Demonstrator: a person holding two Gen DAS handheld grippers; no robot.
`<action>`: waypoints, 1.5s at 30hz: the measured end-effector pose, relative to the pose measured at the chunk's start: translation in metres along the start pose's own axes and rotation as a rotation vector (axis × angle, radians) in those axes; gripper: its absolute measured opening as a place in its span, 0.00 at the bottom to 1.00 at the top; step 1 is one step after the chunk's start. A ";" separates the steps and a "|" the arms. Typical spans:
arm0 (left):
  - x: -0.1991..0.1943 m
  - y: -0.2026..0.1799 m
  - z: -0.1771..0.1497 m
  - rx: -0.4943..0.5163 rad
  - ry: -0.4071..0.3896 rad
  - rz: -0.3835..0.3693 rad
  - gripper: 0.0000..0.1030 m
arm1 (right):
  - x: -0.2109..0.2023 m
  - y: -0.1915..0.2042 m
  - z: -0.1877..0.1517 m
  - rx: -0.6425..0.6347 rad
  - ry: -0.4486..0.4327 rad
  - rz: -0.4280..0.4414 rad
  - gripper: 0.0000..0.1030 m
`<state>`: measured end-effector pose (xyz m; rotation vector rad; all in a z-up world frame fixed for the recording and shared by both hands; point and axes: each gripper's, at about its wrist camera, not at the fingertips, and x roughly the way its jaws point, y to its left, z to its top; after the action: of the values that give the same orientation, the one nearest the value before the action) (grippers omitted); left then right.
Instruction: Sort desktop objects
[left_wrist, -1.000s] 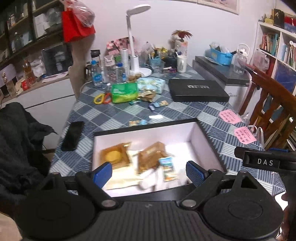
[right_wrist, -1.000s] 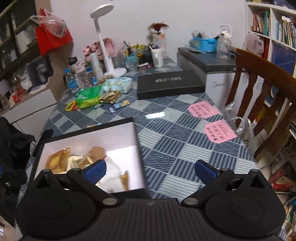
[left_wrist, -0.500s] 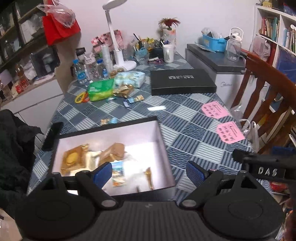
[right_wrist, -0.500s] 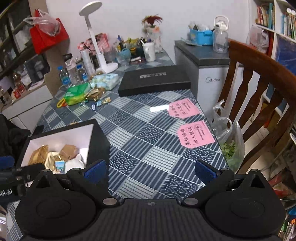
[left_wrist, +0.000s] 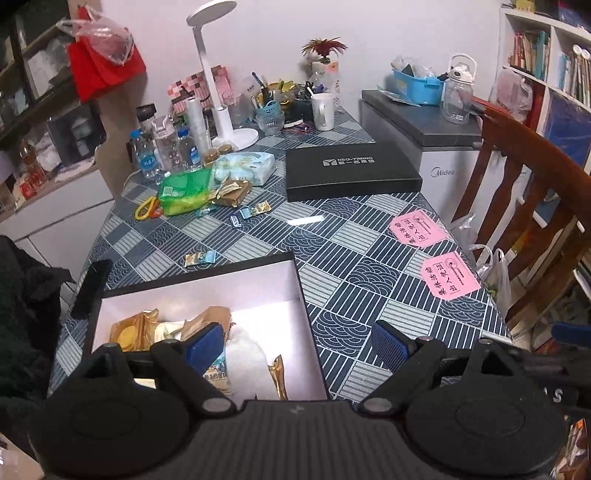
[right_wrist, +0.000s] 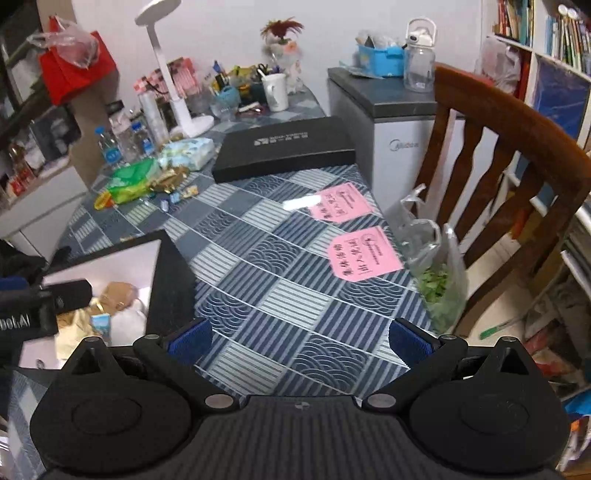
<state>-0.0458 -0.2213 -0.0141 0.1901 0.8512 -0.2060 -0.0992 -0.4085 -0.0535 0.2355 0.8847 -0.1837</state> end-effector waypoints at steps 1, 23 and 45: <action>0.003 0.002 0.001 -0.007 0.004 -0.008 1.00 | 0.000 0.000 0.001 0.005 0.000 -0.008 1.00; 0.027 -0.019 0.016 -0.070 0.055 0.084 1.00 | 0.034 -0.009 0.024 -0.105 0.052 0.044 1.00; 0.015 -0.116 0.006 -0.169 0.095 0.232 1.00 | 0.045 -0.104 0.041 -0.233 0.127 0.209 1.00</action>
<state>-0.0615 -0.3359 -0.0310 0.1392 0.9284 0.0927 -0.0668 -0.5227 -0.0770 0.1218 0.9919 0.1296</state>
